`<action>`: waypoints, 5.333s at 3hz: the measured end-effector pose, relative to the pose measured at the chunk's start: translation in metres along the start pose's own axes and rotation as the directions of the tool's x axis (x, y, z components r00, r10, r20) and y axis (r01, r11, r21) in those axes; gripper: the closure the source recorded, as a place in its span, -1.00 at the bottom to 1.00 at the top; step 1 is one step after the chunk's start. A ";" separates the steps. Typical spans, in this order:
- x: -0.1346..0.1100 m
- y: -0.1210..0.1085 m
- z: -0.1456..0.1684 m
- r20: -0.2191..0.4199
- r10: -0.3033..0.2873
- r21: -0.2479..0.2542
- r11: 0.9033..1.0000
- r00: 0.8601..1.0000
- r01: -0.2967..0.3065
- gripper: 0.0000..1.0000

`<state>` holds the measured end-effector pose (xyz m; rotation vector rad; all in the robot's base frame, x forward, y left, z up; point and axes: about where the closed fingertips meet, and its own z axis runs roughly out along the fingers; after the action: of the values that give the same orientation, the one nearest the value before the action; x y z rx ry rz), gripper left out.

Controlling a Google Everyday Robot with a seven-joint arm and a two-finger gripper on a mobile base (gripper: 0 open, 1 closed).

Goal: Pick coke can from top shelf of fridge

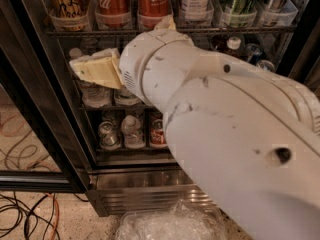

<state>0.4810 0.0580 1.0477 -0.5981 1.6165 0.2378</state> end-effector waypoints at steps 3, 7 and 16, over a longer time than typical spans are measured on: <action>-0.028 -0.028 0.011 0.154 -0.034 0.088 0.996 0.988 0.020 -1.00; -0.016 -0.072 0.041 0.184 -0.081 0.158 0.986 0.980 0.052 -0.60; -0.012 -0.121 0.105 0.113 0.005 0.453 0.890 0.994 -0.056 0.07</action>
Offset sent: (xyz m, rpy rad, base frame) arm 0.0912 0.0159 0.0204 0.1024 -0.1319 -0.0908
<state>0.6331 0.0100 1.0667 -0.1922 1.5059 -0.0899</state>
